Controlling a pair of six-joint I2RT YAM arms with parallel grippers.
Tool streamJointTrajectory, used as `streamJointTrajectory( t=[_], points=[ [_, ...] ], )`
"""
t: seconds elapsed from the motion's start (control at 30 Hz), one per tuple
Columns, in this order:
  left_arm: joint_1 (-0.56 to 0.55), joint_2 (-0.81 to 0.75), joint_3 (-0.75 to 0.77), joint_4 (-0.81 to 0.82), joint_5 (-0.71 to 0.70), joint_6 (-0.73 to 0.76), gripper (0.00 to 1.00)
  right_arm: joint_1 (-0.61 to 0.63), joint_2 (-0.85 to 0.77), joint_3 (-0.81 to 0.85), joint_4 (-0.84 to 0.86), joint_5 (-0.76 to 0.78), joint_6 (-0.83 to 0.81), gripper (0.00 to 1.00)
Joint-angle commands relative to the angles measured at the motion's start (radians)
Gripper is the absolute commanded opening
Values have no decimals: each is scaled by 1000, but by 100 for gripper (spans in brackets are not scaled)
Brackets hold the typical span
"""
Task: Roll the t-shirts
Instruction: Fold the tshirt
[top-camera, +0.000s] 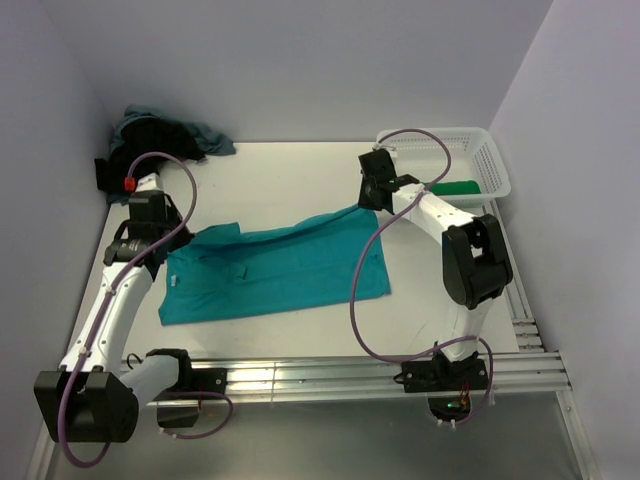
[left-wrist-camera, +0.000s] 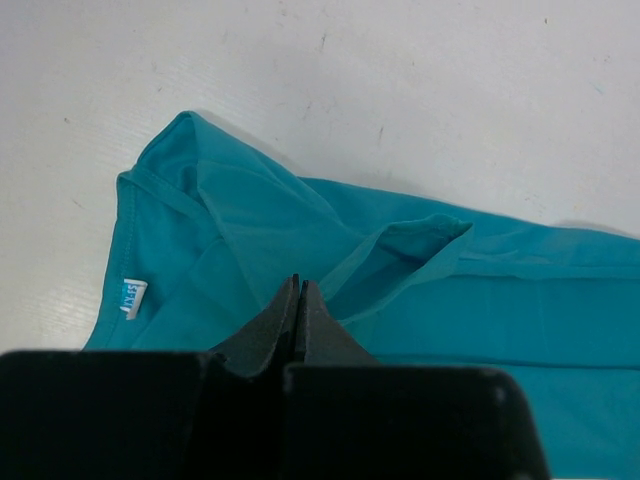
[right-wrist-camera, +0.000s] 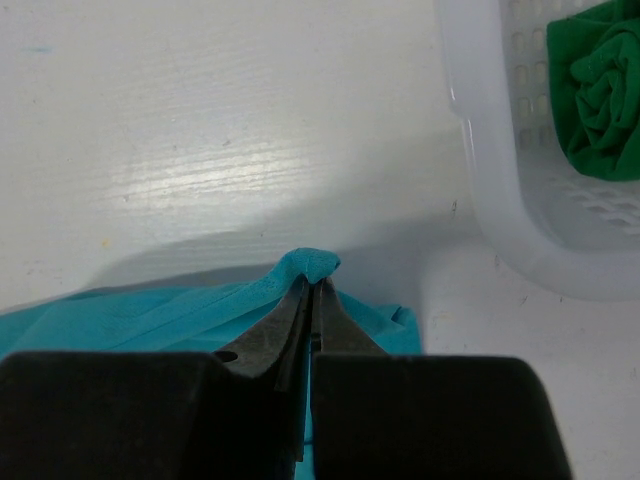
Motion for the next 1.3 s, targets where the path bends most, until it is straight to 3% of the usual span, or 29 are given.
streamJointTrajectory(
  t=[0.0,0.6,1.03,1.17,1.27],
  points=[
    [-2,-30,-13,0,16,-6,0,8,-16,-11,-3,14,17,0],
    [-10,-79,-48,-24,22,-50,0,6,-13,-39,-22,8,29,0],
    [-16,-139,-81,-100,9,-174,0,6,15,-40,-48,-3,49,0],
    [-38,-128,-65,-123,10,-179,5,6,24,-39,-54,-12,57,0],
    [-56,-157,-70,-138,12,-190,16,6,21,-42,-57,-20,57,7]
  ],
)
